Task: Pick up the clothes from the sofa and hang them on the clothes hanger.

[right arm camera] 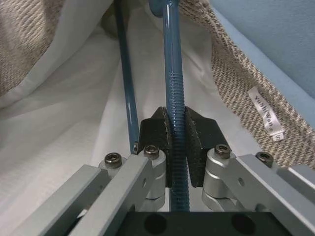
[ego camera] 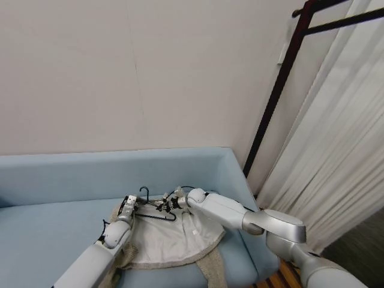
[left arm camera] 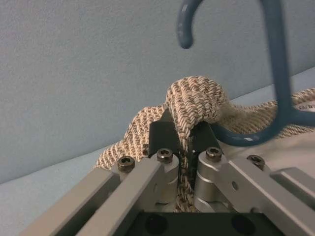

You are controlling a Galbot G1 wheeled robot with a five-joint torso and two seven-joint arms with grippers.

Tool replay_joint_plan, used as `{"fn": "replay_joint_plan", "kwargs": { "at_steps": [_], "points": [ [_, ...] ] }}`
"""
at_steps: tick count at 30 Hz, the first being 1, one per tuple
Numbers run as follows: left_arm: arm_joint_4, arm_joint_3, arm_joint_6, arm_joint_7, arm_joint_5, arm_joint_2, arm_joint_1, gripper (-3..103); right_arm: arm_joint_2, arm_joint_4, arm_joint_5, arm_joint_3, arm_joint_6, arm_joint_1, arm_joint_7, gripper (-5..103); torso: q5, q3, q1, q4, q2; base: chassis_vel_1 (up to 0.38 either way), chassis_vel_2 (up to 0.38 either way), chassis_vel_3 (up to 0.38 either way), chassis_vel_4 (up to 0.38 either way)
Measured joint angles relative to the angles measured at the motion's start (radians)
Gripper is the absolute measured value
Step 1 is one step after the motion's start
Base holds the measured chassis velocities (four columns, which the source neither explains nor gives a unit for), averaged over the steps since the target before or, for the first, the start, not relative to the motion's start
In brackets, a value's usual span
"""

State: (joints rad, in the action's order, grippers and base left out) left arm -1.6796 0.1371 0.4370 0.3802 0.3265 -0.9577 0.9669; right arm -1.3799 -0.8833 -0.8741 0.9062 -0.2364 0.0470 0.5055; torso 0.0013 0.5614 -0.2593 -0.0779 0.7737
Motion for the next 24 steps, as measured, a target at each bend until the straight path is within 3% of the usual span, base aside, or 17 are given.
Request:
{"fn": "replay_joint_plan", "kwargs": {
  "at_steps": [7,14,15,17,18,20,21,23,24],
  "points": [
    [-0.050,0.023,-0.011,-0.009,-0.045,0.012,0.061,2,-0.067,0.092,0.028,-0.036,0.007,-0.001,0.003,8,0.0000,0.000,0.000,0.0001,0.000,0.000,0.000,0.000,0.000],
    [-0.046,0.046,-0.024,-0.019,-0.057,0.010,0.082,2,-0.082,0.120,0.109,-0.053,0.007,0.007,-0.017,4,0.0003,0.000,0.000,0.0003,0.000,0.000,0.000,0.000,0.000],
    [-0.040,0.048,-0.030,-0.022,-0.060,0.009,0.082,2,-0.072,0.111,0.119,-0.052,0.011,0.011,-0.036,13,0.0003,0.000,0.000,0.0001,0.000,0.000,0.000,0.000,0.000],
    [-0.032,0.048,-0.037,-0.031,-0.061,0.006,0.080,2,-0.051,0.084,0.134,-0.041,0.017,0.015,-0.080,13,0.0003,0.000,0.000,-0.0002,0.000,0.000,0.000,0.000,0.000],
    [-0.030,0.048,-0.039,-0.034,-0.062,0.004,0.079,2,-0.043,0.074,0.140,-0.038,0.019,0.017,-0.093,23,0.0003,0.000,0.000,-0.0002,0.000,0.000,0.000,0.000,0.000],
    [-0.026,0.045,-0.040,-0.039,-0.061,0.002,0.077,2,-0.026,0.055,0.149,-0.032,0.027,0.019,-0.112,23,0.0004,0.000,0.000,-0.0001,0.000,0.000,0.000,0.000,0.000],
    [-0.024,0.042,-0.042,-0.043,-0.061,0.000,0.075,2,-0.012,0.038,0.159,-0.029,0.030,0.020,-0.123,33,0.0003,0.000,0.000,-0.0001,0.000,0.000,0.000,0.000,0.000],
    [-0.020,0.037,-0.044,-0.049,-0.059,-0.003,0.072,2,0.007,0.016,0.168,-0.022,0.035,0.023,-0.138,33,0.0003,0.000,0.000,-0.0002,0.000,0.000,0.000,0.000,0.000],
    [-0.020,0.035,-0.045,-0.051,-0.059,-0.004,0.071,2,0.016,0.007,0.170,-0.020,0.038,0.024,-0.146,44,0.0003,0.000,0.000,-0.0002,0.000,0.000,0.000,0.000,0.000]
  ]
}}
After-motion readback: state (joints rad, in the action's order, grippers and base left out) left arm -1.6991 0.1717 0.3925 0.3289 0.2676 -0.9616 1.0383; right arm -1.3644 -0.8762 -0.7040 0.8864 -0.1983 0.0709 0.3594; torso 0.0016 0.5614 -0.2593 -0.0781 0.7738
